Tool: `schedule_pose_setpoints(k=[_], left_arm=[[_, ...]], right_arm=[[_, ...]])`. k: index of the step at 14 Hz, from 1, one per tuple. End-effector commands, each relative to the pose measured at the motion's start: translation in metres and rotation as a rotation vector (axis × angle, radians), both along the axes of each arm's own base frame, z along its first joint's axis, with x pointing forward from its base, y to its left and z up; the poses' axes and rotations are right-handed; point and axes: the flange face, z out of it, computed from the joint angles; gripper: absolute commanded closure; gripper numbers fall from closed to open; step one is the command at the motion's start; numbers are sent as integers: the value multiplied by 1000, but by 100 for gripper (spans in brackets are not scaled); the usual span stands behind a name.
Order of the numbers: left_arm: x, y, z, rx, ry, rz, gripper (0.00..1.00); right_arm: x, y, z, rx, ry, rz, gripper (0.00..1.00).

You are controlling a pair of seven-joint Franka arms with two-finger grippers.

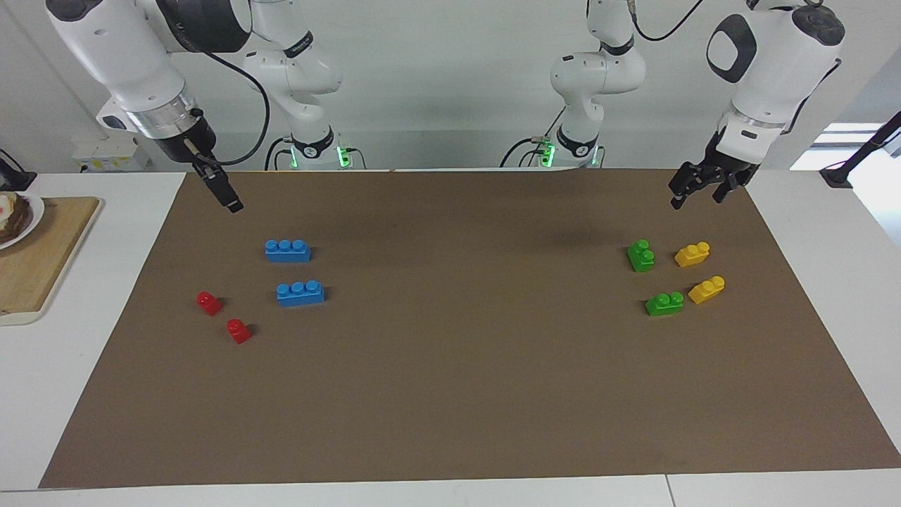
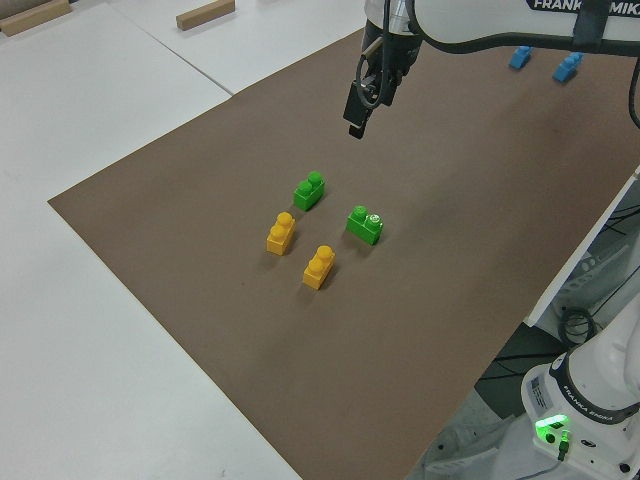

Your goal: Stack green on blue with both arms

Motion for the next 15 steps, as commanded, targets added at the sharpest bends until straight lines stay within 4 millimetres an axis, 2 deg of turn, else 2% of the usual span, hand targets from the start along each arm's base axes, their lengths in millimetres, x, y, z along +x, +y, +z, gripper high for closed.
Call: schedule_pose_setpoints(k=[1,4,9,12,15], left_arm=[[1,1,-27,6,0,-2,0],[-2,-6,-62,6,26,-15,0],[0,-7,-101,6,74,-37,0],[-9,-6,-135,7,76,-21,0],[-9,-6,-156,8,84,-20,0]], right_arm=[[9,-23,-25,86,15,-173,8],[20,-36,-43,133,19,-260,7],[39,-60,-88,194,49,-333,6],[42,-59,-124,191,64,-344,5],[45,-56,-151,232,96,-370,4]])
